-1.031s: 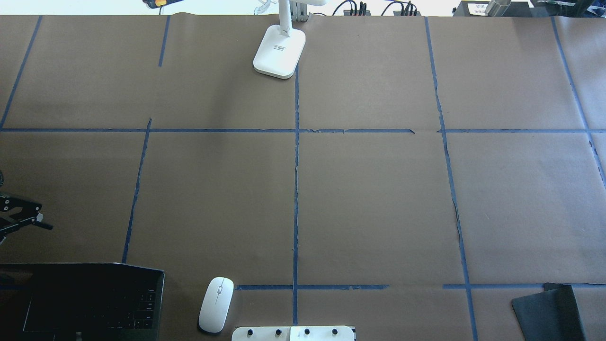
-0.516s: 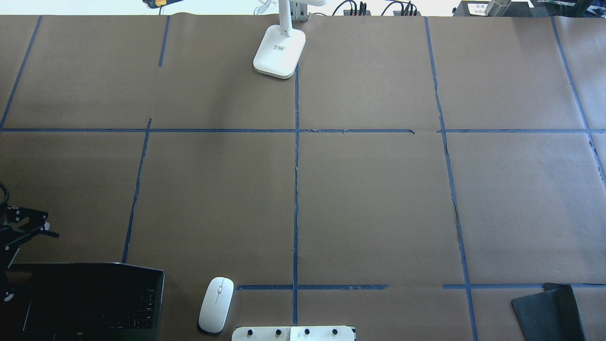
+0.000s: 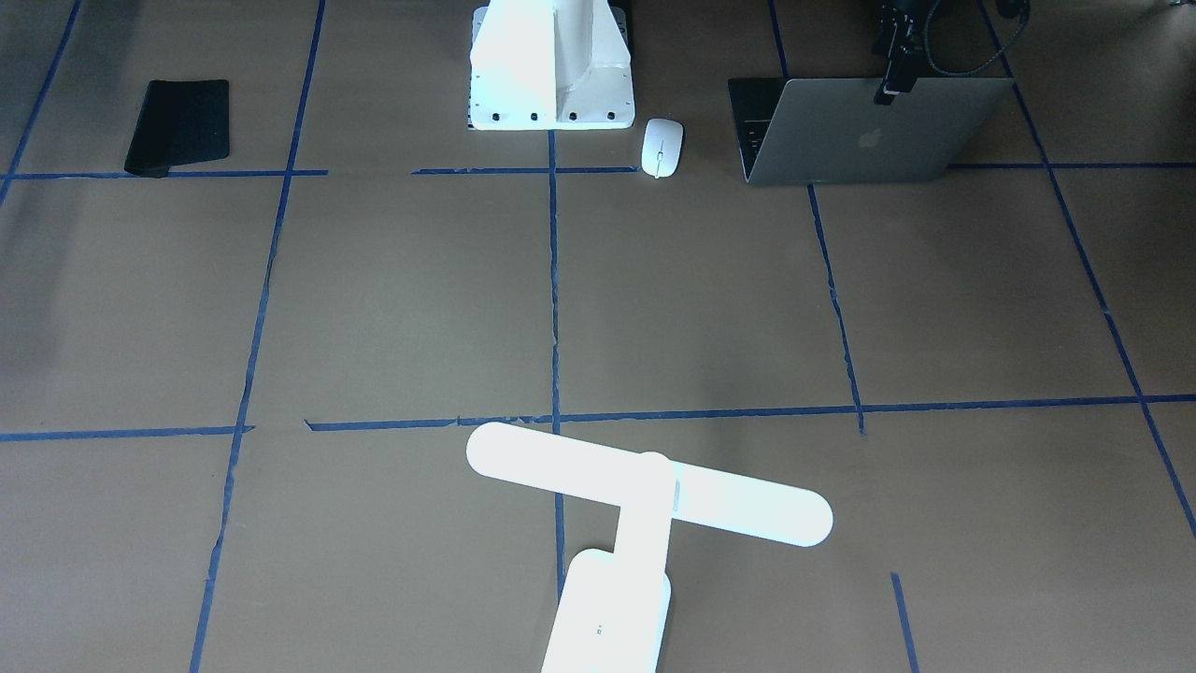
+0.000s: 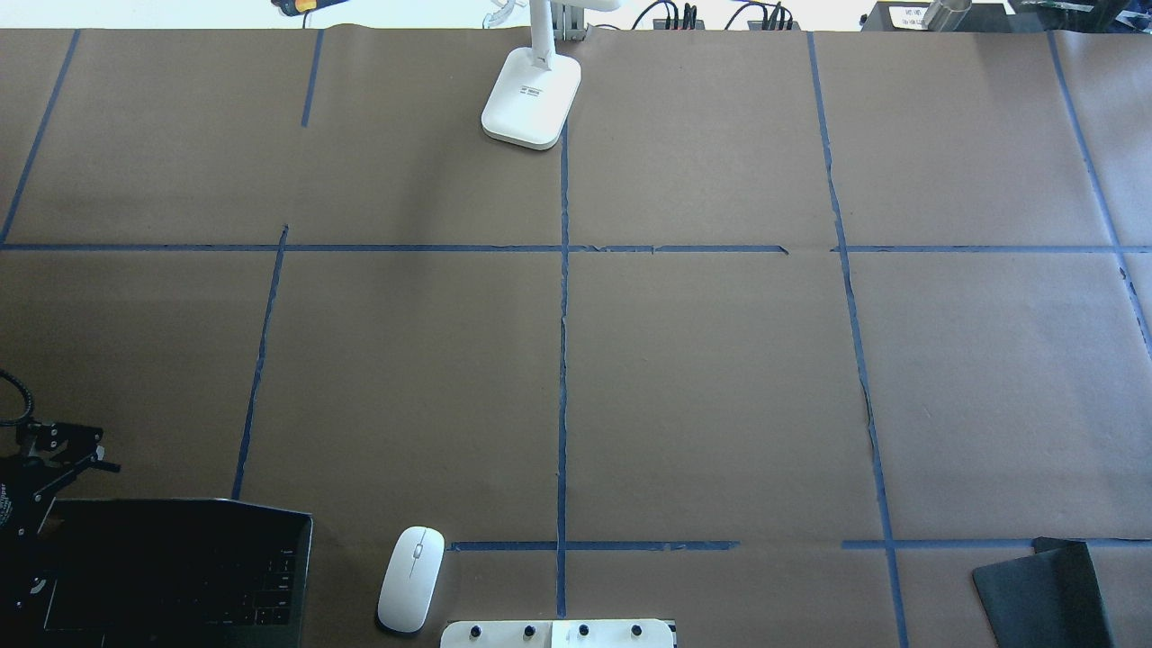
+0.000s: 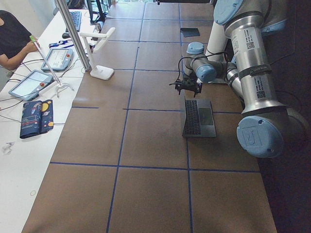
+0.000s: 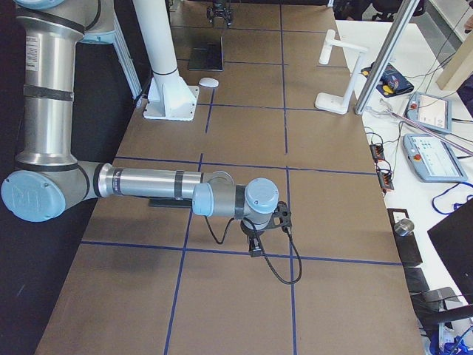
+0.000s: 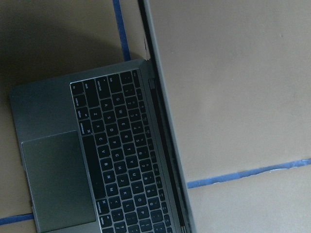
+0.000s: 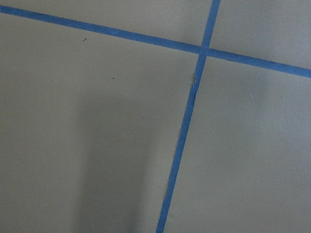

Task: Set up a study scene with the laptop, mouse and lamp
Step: 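Reach the left gripper down and grasp the grey laptop's edge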

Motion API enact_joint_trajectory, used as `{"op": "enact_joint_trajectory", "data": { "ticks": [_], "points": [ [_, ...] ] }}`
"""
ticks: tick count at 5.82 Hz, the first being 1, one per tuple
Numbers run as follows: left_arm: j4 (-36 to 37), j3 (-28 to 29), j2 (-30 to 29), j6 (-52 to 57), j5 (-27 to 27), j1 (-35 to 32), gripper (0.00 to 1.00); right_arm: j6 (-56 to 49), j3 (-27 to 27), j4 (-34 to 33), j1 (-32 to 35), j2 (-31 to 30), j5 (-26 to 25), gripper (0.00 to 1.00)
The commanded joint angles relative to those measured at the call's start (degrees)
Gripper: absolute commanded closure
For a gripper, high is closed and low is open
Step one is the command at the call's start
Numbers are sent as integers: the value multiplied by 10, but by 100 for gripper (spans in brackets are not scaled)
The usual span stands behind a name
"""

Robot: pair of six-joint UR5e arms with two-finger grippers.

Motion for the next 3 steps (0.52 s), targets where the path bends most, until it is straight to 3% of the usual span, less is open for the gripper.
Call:
{"op": "enact_joint_trajectory", "data": {
  "ticks": [1,2,3],
  "points": [
    [2,2,1,-7,1,1,31,0,0,1,1,0,0,0],
    [2,6,2,-7,1,1,41,0,0,0,0,0,0,0],
    [3,12,1,-4,1,1,45,0,0,1,1,0,0,0]
  ]
}}
